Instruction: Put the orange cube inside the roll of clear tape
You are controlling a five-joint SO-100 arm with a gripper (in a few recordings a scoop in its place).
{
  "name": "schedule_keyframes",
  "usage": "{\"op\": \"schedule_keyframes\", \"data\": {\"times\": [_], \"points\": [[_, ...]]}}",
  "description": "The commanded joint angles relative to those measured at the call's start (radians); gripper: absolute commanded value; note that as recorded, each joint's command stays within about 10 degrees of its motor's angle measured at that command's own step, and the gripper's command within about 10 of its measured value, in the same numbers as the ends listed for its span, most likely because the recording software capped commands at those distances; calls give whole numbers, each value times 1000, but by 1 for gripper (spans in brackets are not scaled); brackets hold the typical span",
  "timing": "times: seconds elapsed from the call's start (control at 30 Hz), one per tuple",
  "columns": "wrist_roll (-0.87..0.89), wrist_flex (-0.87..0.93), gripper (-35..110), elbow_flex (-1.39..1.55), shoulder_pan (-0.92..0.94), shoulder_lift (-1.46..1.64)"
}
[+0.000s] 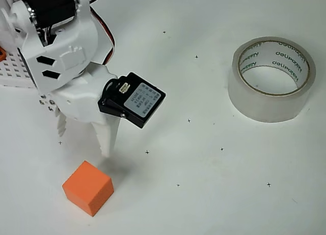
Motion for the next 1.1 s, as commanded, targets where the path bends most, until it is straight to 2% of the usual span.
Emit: {"op": "schedule_keyframes", "data": {"times": [0.0,0.3,1.07], "points": [[-28,-15,43,-124,21,-20],[-49,-29,44,-236,28,-175],[-80,-84,44,-276,44,-325]]}}
